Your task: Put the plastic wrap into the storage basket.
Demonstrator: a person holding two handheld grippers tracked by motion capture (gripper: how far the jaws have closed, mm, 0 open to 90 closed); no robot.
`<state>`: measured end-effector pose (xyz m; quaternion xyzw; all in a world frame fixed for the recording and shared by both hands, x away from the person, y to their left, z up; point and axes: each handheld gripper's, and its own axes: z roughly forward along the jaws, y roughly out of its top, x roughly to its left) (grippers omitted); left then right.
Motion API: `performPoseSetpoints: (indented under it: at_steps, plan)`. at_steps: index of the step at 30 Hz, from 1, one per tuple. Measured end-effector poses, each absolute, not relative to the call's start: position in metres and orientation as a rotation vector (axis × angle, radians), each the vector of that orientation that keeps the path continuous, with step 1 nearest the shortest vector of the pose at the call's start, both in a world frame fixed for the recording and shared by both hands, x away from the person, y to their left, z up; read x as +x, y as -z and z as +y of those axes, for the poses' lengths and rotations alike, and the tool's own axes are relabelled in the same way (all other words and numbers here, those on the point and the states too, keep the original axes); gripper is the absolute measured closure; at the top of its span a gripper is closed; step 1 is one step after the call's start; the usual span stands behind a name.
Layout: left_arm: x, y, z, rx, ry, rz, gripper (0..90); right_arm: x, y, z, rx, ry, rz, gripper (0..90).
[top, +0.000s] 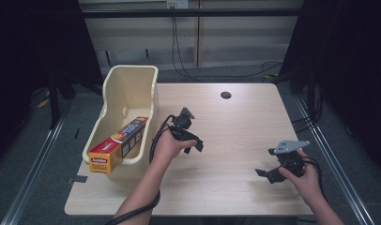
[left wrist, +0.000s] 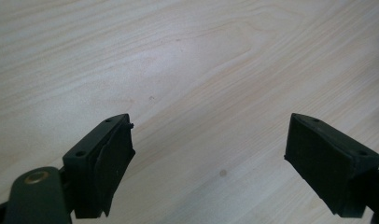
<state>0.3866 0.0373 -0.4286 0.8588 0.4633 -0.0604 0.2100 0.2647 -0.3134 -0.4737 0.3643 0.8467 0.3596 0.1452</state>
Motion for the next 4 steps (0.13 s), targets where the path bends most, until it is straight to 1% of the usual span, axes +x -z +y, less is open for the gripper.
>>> performPoseSetpoints:
  at_steps: [4]
  plan:
    - [0.3849, 0.4311, 0.0394, 2.385, 0.161, 1.276, 14.6, 0.2654, 0.4745, -0.3136, 1.036, -1.041, 2.444, 2.2]
